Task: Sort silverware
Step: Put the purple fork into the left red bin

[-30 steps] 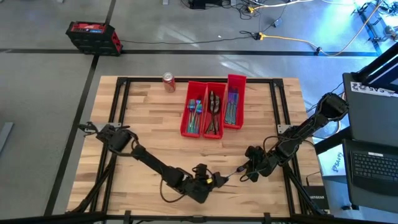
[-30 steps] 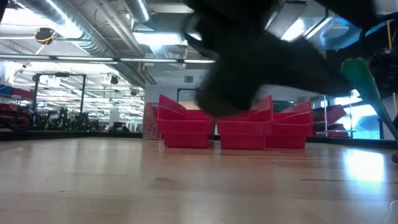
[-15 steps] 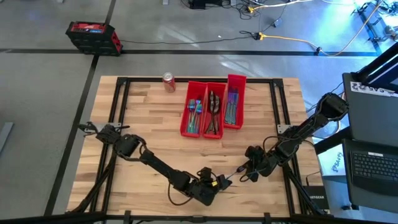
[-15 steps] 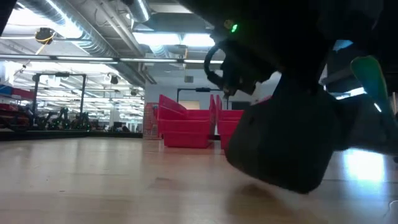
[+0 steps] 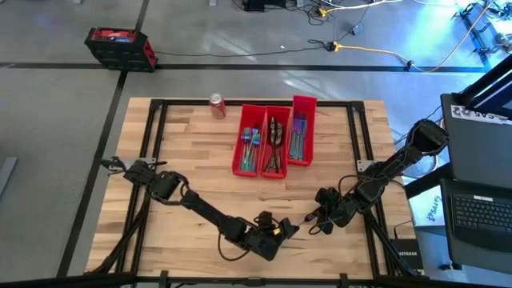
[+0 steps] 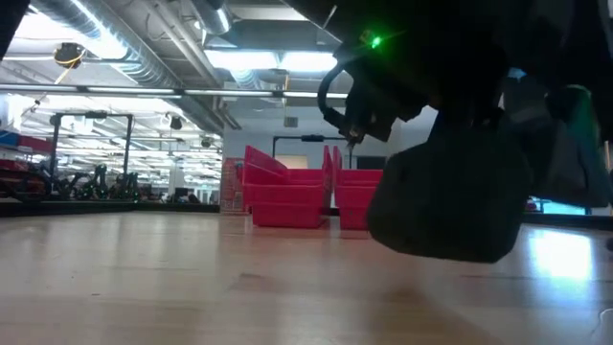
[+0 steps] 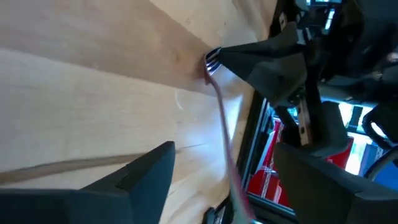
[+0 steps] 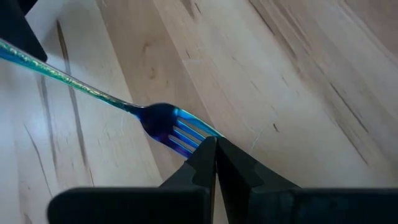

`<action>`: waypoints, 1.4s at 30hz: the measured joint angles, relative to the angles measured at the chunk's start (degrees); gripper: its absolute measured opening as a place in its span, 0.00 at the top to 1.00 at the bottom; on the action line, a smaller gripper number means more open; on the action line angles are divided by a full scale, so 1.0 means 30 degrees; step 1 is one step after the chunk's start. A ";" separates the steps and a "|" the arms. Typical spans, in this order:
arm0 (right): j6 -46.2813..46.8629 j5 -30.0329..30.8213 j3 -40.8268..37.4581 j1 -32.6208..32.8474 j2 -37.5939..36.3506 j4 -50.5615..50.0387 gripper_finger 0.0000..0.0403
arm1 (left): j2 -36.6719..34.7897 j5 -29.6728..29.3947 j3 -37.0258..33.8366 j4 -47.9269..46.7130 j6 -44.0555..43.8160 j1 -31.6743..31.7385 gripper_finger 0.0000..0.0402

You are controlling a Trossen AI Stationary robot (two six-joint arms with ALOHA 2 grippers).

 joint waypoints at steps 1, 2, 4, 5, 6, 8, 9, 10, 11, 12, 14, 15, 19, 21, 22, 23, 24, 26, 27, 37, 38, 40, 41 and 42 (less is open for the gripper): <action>-0.0007 0.0006 0.0000 0.0002 0.0000 -0.0002 1.00 | 0.0000 -0.0007 0.0000 0.0000 -0.0007 0.0029 0.40; -0.0057 0.0006 0.0000 -0.0006 0.0000 -0.0002 1.00 | 0.0000 -0.0007 0.0000 0.0000 -0.0006 0.0030 0.41; -0.0208 0.0009 0.0000 -0.0006 0.0000 0.0006 1.00 | 0.0000 -0.0007 0.0000 -0.0021 -0.0020 0.0052 0.45; -0.0244 0.0016 0.0000 -0.0006 0.0000 -0.0002 1.00 | 0.0000 -0.0007 0.0000 -0.0017 -0.0022 0.0047 0.47; -0.0248 0.0020 0.0000 -0.0006 0.0000 -0.0002 1.00 | 0.0000 -0.0007 0.0000 0.0009 -0.0006 0.0017 0.49; -0.0246 0.0020 0.0000 -0.0006 0.0000 -0.0002 1.00 | 0.0000 -0.0007 0.0000 0.0019 0.0066 -0.0115 0.52; -0.0248 0.0020 0.0000 -0.0006 0.0000 -0.0002 1.00 | 0.0000 0.0000 0.0000 0.0005 0.0058 -0.0175 0.54; -0.0248 0.0020 0.0000 -0.0006 0.0000 -0.0002 1.00 | 0.0000 0.0000 0.0000 0.0003 0.0043 -0.0248 0.56; -0.0248 0.0020 0.0000 -0.0006 0.0000 -0.0002 1.00 | 0.0000 0.0000 0.0000 0.0008 -0.0010 -0.0276 0.58; -0.0248 0.0028 0.0000 -0.0006 0.0000 -0.0002 1.00 | 0.0000 0.0000 0.0000 0.0039 -0.0020 -0.0327 0.59; -0.0248 0.0028 0.0000 -0.0006 0.0000 -0.0002 1.00 | 0.0000 0.0000 0.0000 0.0168 0.0087 -0.0411 0.62; -0.0248 0.0028 0.0000 -0.0006 0.0000 -0.0002 1.00 | 0.0000 0.0000 0.0000 0.0161 0.0206 -0.0437 0.63; -0.0248 0.0028 0.0000 -0.0006 0.0000 0.0001 1.00 | 0.0000 0.0000 -0.0007 0.0157 0.0452 -0.0437 0.67; -0.0248 0.0028 0.0000 -0.0006 0.0000 0.0006 1.00 | 0.0000 0.0000 -0.0007 0.0150 0.0520 -0.0423 0.68; -0.0248 0.0028 -0.0001 -0.0006 0.0000 0.0006 1.00 | 0.0000 0.0000 -0.0007 0.0143 0.0570 -0.0402 0.68; -0.0248 0.0028 0.0000 -0.0006 0.0000 0.0006 1.00 | 0.0000 0.0000 -0.0007 0.0139 0.0590 -0.0371 0.68; -0.0248 0.0028 -0.0007 -0.0006 0.0000 0.0013 1.00 | 0.0000 0.0000 -0.0007 0.0139 0.0590 -0.0347 0.68; -0.0248 0.0028 -0.0007 -0.0006 0.0000 0.0013 1.00 | 0.0000 0.0000 -0.0007 0.0139 0.0590 -0.0327 0.68; -0.0248 0.0028 -0.0007 -0.0006 0.0000 0.0013 1.00 | 0.0000 0.0000 -0.0015 0.0139 0.0590 -0.0327 0.68; -0.0248 0.0028 -0.0007 -0.0006 0.0000 0.0028 1.00 | 0.0000 0.0000 -0.0015 0.0136 0.0449 -0.0335 0.69; -0.0248 0.0028 -0.0007 -0.0006 0.0000 0.0028 1.00 | 0.0000 0.0000 -0.0015 0.0134 0.0437 -0.0327 0.69; -0.0248 0.0028 -0.0007 -0.0006 0.0000 0.0028 1.00 | 0.0000 0.0000 -0.0022 0.0139 0.0430 -0.0327 0.69; -0.0248 0.0028 -0.0007 -0.0006 0.0000 0.0028 1.00 | 0.0000 0.0000 -0.0022 0.0139 0.0422 -0.0327 0.69; -0.0248 0.0028 -0.0007 -0.0006 0.0000 0.0028 1.00 | 0.0000 0.0000 -0.0022 0.0139 0.0394 -0.0320 0.69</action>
